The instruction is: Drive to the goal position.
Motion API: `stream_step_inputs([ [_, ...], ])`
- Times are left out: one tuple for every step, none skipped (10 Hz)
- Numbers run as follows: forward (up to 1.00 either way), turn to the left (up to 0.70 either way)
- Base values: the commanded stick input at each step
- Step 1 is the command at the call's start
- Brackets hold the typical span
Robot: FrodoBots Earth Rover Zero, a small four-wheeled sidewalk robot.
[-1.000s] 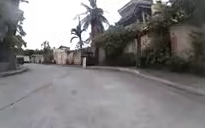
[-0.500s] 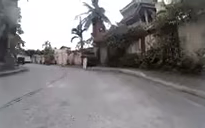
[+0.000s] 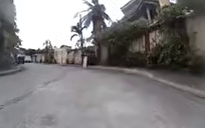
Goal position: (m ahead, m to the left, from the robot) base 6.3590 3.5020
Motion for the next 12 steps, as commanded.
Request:
stream_step_inputs([
  [1.00, 0.00],
  [1.00, 0.00],
  [1.00, 0.00],
  [1.00, 0.00],
  [1.00, 0.00],
  [1.00, 0.00],
  [1.00, 0.00],
  [1.00, 0.00],
  [1.00, 0.00],
  [1.00, 0.00],
  [1.00, 0.00],
  [1.00, 0.00],
])
